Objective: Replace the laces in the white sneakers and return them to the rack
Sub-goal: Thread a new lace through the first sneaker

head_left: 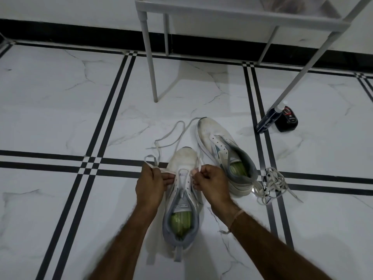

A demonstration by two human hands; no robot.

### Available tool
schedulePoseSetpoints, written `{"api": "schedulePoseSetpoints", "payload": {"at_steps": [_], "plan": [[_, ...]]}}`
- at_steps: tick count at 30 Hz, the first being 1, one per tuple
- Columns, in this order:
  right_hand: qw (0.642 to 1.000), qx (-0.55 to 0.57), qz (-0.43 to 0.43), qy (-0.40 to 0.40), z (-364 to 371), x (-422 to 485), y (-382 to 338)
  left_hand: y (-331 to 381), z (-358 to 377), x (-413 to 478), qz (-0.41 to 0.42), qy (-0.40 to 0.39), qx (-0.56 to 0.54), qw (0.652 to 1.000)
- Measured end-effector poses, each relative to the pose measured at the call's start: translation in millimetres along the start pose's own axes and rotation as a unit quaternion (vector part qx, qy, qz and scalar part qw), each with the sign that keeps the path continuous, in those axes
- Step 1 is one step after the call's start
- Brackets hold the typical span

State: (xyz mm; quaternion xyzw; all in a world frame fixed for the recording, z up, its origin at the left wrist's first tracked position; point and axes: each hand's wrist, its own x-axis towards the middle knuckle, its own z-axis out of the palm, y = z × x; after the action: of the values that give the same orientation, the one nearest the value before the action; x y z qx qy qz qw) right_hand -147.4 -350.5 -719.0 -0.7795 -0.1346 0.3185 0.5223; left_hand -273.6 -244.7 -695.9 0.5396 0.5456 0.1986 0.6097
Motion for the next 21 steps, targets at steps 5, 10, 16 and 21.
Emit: {"api": "schedulePoseSetpoints", "payload": {"at_steps": [5, 10, 16, 21], "plan": [[0.998, 0.062, 0.03, -0.002, -0.9, 0.1, -3.8, 2.8, -5.6, 0.5, -0.087, -0.011, -0.087, 0.992], [0.995, 0.091, 0.038, -0.016, -4.6, -1.8, -12.0, 8.0, -5.8, -2.9, -0.031, -0.01, -0.059, 0.998], [0.995, 0.072, -0.033, -0.056, -10.6, -10.6, -44.6, 33.5, 2.5, -14.4, 0.097, -0.061, -0.038, 0.993], [0.99, 0.084, -0.074, -0.088, -20.7, -18.3, -91.9, 77.0, 7.3, -29.3, 0.148, -0.091, -0.06, 0.983]]}}
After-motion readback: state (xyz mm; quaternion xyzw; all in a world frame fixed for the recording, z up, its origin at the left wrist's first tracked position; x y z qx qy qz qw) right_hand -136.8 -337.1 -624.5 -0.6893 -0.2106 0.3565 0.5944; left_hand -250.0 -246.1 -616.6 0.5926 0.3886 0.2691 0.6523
